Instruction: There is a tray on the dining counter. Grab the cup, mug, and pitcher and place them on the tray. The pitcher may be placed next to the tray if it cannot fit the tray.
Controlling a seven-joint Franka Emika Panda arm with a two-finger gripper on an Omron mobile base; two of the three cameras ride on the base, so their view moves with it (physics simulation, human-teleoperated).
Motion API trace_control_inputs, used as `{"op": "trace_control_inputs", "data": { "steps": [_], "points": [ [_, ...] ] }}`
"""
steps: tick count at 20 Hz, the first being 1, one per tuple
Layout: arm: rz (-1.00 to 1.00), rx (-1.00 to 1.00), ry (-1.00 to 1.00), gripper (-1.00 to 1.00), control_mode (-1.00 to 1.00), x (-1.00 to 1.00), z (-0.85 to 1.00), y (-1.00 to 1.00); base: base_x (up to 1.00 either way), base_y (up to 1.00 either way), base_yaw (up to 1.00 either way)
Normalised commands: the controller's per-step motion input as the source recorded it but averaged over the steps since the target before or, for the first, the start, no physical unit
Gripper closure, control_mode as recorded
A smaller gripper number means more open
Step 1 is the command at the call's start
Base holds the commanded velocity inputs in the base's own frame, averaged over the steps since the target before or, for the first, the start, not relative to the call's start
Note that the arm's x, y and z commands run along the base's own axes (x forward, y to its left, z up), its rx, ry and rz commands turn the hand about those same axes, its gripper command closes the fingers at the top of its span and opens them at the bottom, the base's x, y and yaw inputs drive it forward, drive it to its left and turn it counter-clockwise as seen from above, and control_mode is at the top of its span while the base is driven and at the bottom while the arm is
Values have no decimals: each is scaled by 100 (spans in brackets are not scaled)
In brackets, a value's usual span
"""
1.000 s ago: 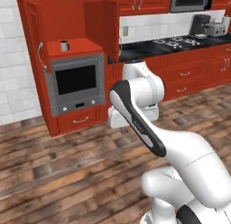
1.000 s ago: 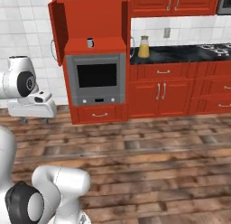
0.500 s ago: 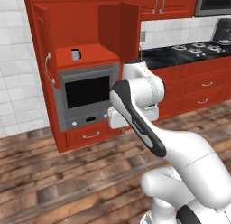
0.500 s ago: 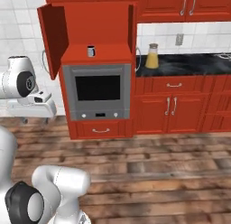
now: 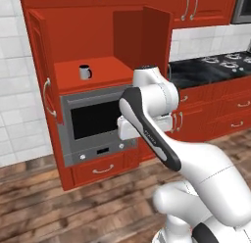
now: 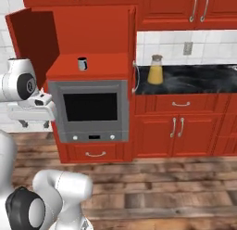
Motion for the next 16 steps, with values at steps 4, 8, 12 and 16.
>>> {"op": "trace_control_inputs", "data": {
  "steps": [4, 8, 12, 16],
  "points": [
    [0, 0, 0, -100, 100, 0, 0, 0, 100, -11, 6],
    [0, 0, 0, -100, 100, 0, 0, 0, 100, -1, 11],
    [0, 0, 0, -100, 100, 0, 0, 0, 95, -5, 11],
    [0, 0, 0, -100, 100, 0, 0, 0, 86, -24, 12]
  ]
}}
